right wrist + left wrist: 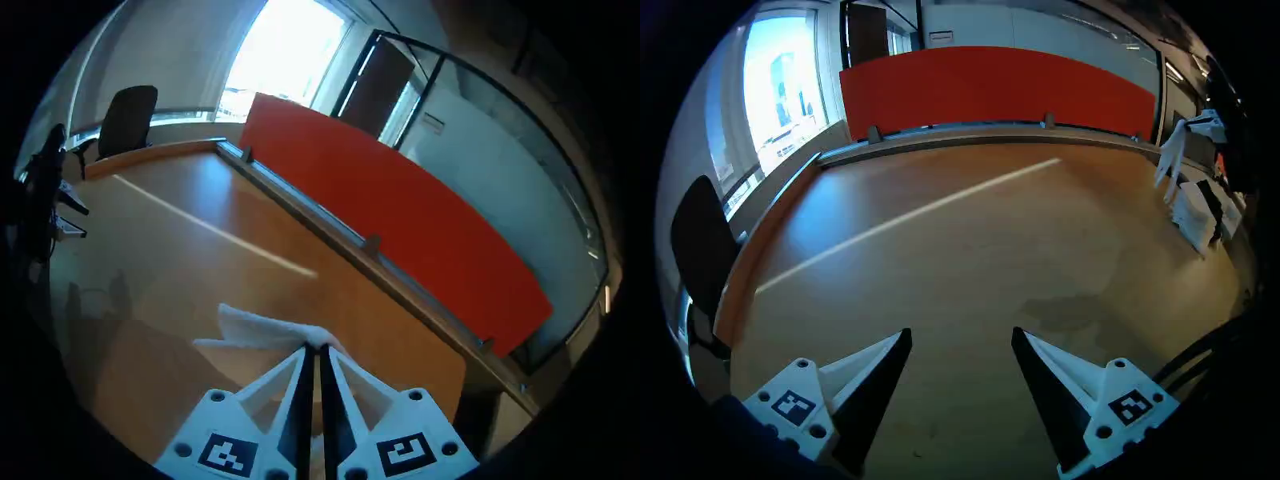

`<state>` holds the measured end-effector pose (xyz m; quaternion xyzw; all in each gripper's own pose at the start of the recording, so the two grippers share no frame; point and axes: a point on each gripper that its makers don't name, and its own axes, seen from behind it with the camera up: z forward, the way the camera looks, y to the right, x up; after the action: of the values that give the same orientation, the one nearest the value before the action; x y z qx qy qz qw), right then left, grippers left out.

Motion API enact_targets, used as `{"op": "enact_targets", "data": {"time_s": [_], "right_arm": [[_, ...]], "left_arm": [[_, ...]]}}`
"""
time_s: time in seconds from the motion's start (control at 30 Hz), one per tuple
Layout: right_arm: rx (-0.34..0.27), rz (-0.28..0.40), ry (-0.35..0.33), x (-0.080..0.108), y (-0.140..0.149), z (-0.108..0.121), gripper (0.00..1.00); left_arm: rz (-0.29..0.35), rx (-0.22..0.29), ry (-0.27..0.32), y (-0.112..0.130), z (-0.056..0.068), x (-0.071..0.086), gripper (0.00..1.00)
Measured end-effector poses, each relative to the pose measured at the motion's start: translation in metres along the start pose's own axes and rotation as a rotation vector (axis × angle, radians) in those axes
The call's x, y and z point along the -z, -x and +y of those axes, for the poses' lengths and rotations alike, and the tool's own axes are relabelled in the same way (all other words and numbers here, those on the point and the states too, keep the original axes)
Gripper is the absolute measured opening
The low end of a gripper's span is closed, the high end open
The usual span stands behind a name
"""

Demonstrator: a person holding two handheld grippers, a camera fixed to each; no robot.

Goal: Fold towel

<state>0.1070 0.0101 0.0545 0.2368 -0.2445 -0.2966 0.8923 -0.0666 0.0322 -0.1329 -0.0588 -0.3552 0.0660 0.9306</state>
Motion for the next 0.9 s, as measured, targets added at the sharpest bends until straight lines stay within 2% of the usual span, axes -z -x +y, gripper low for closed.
{"op": "enact_targets", "data": {"time_s": [0.5,0.9], "right_arm": [[-0.012,-0.047,0.087,0.009,0.025,0.064,0.05],[-0.042,-0.085,0.14,0.014,0.048,0.1,0.05]], "left_arm": [[-0.002,-0.01,0.002,-0.003,0.004,-0.003,0.93],[-0.002,-0.02,0.004,-0.007,0.006,-0.005,0.93]]}}
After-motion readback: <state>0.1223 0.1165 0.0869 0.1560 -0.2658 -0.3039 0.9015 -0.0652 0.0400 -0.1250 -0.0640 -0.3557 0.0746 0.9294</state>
